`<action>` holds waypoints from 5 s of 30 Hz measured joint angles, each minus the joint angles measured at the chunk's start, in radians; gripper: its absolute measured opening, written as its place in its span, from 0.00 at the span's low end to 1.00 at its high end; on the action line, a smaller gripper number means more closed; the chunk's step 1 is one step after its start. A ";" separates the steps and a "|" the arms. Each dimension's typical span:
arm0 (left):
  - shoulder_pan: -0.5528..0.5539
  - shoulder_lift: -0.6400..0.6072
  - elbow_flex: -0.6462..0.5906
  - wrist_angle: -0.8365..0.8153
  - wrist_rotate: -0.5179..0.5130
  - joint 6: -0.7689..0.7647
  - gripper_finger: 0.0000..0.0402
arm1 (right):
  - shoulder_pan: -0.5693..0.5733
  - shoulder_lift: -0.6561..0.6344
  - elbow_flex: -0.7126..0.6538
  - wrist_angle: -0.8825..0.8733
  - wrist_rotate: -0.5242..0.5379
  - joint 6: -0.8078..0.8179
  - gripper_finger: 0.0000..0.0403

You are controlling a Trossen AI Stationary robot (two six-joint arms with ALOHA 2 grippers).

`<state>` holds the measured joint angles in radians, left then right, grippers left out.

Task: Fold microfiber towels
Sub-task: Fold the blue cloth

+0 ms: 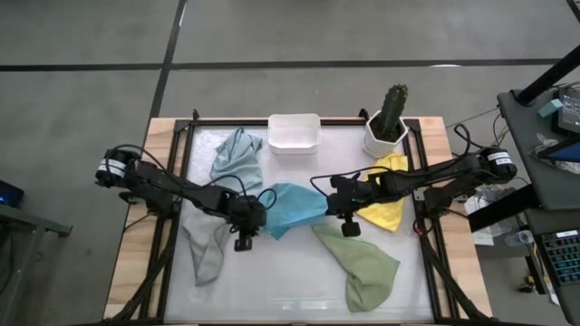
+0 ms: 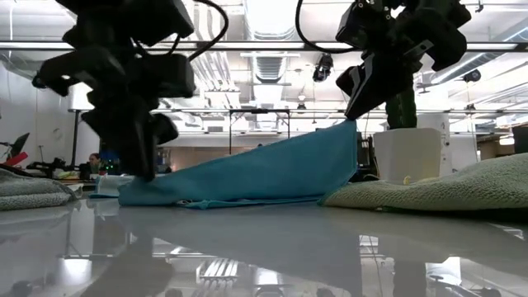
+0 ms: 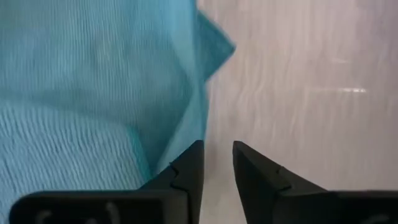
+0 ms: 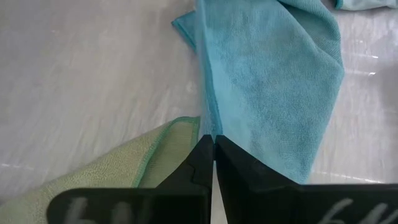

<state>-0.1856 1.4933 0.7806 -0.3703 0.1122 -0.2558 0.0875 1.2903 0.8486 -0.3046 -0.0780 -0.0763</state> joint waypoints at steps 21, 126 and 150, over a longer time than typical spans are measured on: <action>0.000 -0.068 0.064 -0.018 -0.100 0.134 0.22 | 0.000 0.000 -0.001 -0.001 0.000 -0.003 0.02; 0.071 0.018 0.004 0.151 0.001 0.067 0.30 | -0.026 -0.083 -0.018 -0.071 0.153 0.063 0.02; 0.067 0.114 0.003 0.229 0.197 -0.105 0.16 | -0.026 -0.083 -0.019 -0.079 0.153 0.066 0.02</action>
<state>-0.1188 1.6070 0.7836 -0.1412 0.3087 -0.3604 0.0612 1.2076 0.8299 -0.3840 0.0753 -0.0101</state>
